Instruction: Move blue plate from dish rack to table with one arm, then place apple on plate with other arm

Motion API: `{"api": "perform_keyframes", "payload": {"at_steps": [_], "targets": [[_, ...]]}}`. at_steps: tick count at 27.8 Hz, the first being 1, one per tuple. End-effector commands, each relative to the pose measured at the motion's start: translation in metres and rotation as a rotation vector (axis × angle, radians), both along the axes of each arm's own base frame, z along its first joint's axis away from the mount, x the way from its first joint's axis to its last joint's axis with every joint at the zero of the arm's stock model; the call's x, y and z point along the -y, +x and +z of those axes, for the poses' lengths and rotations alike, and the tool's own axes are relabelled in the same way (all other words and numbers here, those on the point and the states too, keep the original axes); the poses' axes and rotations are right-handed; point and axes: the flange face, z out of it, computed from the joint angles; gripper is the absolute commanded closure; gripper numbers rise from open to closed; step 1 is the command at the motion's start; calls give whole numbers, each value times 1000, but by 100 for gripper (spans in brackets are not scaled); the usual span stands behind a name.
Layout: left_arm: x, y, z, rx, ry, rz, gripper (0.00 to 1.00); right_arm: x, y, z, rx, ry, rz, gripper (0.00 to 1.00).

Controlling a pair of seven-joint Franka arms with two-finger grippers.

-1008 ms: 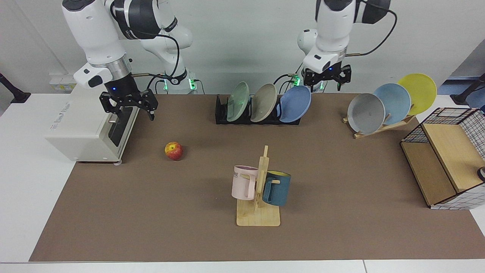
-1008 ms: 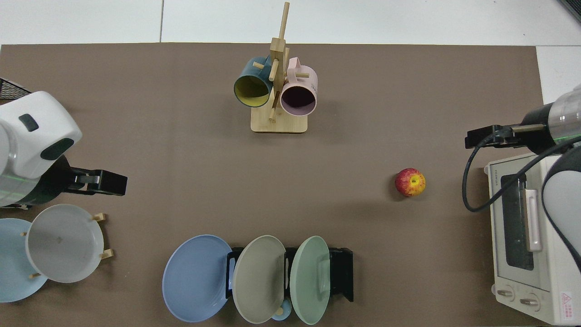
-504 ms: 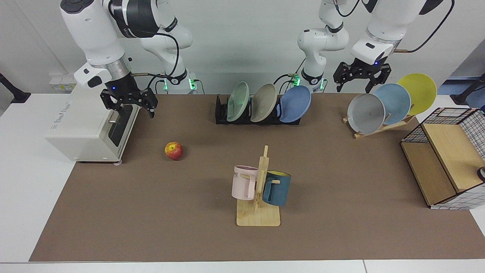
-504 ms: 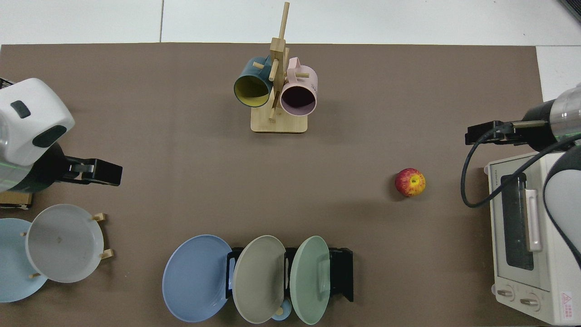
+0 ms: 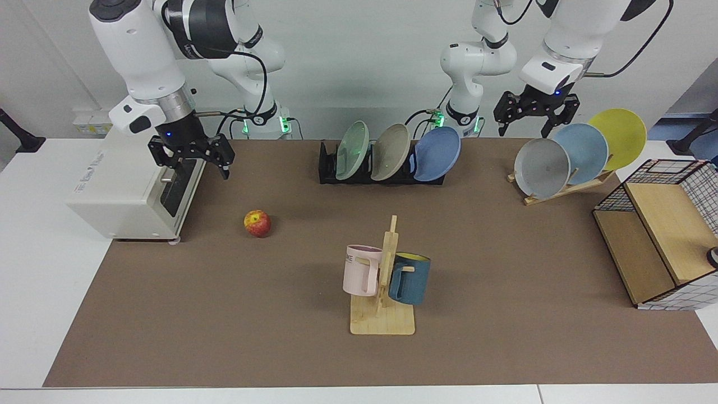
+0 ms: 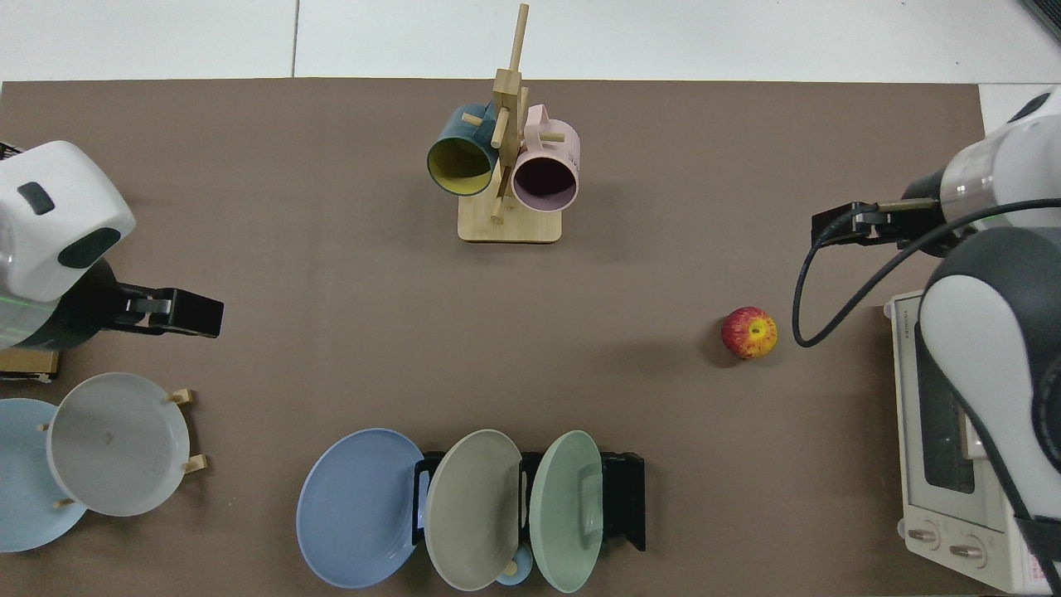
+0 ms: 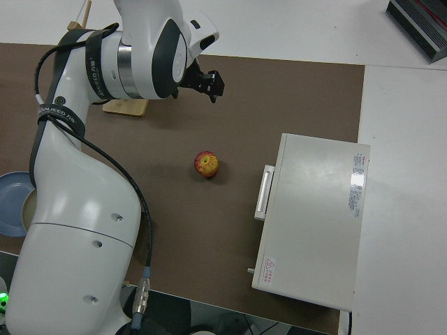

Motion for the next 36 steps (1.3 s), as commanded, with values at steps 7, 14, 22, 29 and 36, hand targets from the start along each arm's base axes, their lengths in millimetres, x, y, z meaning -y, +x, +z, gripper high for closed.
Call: {"api": "perform_keyframes", "payload": {"at_steps": [7, 14, 22, 29, 36], "targets": [[-2, 0, 4, 10, -19, -8, 0, -23, 38, -70, 20, -24, 3, 0], [-1, -4, 0, -2, -22, -2, 0, -33, 45, -115, -1, -30, 2, 0], [5, -57, -61, -49, -38, 7, 0, -35, 33, -173, 7, -27, -27, 0], [29, -91, -138, -117, 3, -15, 0, -41, 18, -221, -29, -37, -12, 0], [33, -106, -196, -144, 21, -27, 0, -45, -4, -245, -95, -45, 4, 0]]}}
